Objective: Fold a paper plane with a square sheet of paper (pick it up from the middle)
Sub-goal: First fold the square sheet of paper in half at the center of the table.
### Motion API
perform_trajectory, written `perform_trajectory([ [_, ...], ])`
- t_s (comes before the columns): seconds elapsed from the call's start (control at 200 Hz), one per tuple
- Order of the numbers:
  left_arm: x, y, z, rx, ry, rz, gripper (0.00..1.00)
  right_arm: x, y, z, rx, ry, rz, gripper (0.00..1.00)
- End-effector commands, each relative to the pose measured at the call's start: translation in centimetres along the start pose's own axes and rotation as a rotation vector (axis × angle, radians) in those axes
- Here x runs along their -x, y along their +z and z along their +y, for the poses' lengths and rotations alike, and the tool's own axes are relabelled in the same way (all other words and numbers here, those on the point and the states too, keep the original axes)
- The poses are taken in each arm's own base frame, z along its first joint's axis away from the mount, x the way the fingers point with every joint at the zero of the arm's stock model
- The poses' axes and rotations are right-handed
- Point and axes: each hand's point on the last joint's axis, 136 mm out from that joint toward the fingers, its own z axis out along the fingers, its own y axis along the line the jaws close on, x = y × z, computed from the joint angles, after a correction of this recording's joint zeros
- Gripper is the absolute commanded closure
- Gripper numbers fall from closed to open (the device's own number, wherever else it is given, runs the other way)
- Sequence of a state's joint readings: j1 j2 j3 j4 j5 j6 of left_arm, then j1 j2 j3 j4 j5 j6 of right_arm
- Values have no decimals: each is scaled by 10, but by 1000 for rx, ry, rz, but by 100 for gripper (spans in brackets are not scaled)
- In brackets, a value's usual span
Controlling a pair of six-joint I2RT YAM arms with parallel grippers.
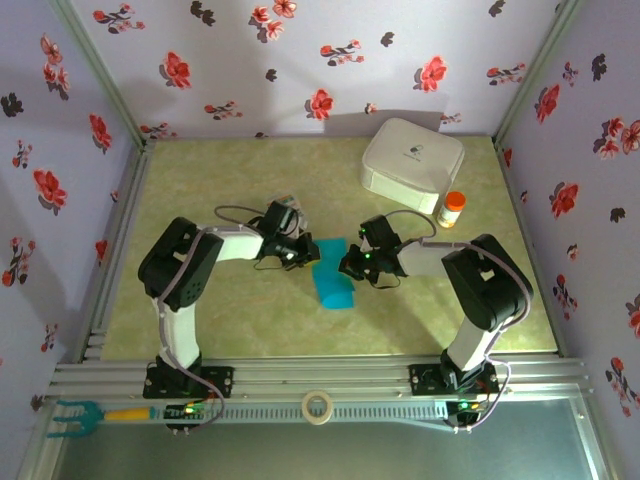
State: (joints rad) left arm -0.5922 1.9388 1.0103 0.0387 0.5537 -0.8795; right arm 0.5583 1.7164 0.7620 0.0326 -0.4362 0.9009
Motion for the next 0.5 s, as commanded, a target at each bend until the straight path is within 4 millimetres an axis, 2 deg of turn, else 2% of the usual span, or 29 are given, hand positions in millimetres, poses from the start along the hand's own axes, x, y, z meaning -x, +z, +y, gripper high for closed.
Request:
perform_trajectory([
  [0.0,-5,7,27,78,-23,27,100,-13,0,-57,-211,73,9,100],
  [0.075,-3,3,27,92,-23,23,100,-13,0,-57,-211,71,7,100],
  [0.305,17,-16,-17,24,50,0,100,-13,-1,-57,-214,70,6,100],
  [0.4,24,-13,-22,0,55,3,99,-12,-1,-57,-215,68,6,100],
  [0.495,24,-6,-20,-9,45,21,99,-12,-1,-57,-214,68,6,100],
])
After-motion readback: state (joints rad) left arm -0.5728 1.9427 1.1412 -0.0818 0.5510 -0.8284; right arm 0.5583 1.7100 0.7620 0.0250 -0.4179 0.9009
